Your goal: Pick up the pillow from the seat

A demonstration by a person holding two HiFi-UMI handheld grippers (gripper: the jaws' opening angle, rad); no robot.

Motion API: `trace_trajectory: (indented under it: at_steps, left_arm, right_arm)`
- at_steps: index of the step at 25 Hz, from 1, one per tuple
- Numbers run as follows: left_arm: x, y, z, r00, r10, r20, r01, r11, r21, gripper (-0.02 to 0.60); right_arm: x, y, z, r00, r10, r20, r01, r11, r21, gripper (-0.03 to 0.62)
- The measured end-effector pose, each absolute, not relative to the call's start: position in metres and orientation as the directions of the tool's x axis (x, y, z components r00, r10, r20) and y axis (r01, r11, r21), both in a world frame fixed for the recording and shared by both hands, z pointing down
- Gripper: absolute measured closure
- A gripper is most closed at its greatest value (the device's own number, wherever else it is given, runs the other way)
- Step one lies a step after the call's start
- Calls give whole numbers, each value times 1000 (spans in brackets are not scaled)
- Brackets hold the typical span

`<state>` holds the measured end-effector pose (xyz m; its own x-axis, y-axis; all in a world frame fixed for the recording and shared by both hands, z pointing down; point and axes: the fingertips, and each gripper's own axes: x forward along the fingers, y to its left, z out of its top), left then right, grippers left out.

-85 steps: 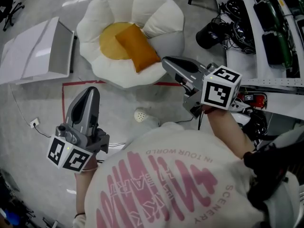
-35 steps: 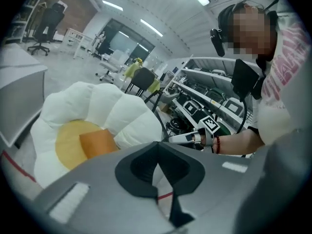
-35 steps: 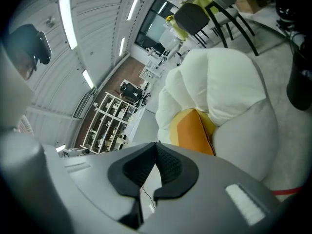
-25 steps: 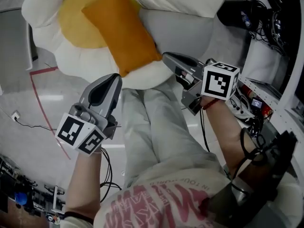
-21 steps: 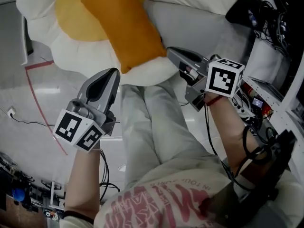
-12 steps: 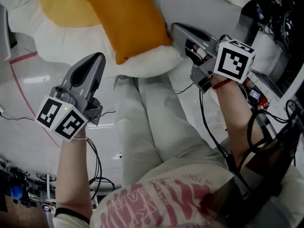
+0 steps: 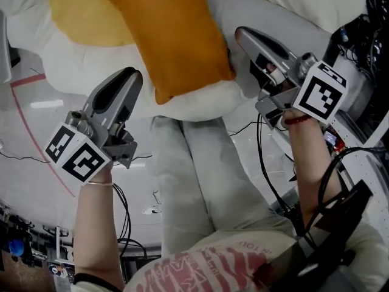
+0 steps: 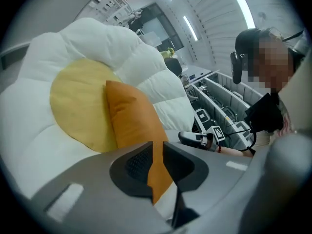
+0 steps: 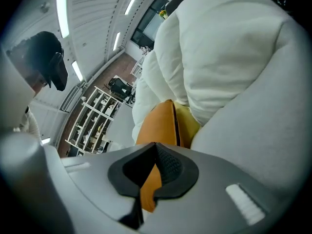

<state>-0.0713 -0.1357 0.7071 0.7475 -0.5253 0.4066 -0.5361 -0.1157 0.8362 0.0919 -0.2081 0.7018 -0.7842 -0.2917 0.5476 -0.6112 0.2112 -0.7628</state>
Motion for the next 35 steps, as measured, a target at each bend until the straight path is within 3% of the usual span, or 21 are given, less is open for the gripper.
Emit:
trace_trajectory:
  at_steps: [3, 5, 7, 18, 24, 27, 33, 35]
  left_arm:
    - [-79, -142, 714, 739, -536, 408, -543, -115, 832, 465]
    - [-81, -146, 719, 728, -543, 418, -556, -112, 824, 434]
    - [-78, -149, 727, 720, -550, 424, -559, -96, 824, 367]
    - [-95, -173, 773, 721, -621, 307, -346, 61, 936, 191]
    - [-81, -164, 788, 727, -591, 349, -434, -3, 901, 91]
    - [-81, -169, 788, 710, -619, 336, -429, -1, 903, 71]
    - [-86, -180, 795, 660, -677, 327, -444, -1, 896, 67]
    - [-83, -184, 797, 660, -671, 337, -449, 6, 893, 54]
  right_arm:
    - [85, -214, 703, -804, -293, 517, -583, 223, -781, 588]
    - [82, -216, 702, -817, -293, 496, -563, 225, -795, 554]
    - [83, -217, 703, -823, -296, 485, -554, 222, -802, 520]
    - [33, -230, 741, -848, -245, 470, -513, 158, -844, 226]
    - [34, -231, 750, -841, -269, 469, -518, 152, -842, 215]
    - [23, -228, 746, -841, -261, 474, -527, 195, -827, 137]
    - [12, -229, 764, -764, -301, 571, -641, 252, -725, 101]
    - [7, -230, 770, -755, -283, 591, -654, 256, -712, 63]
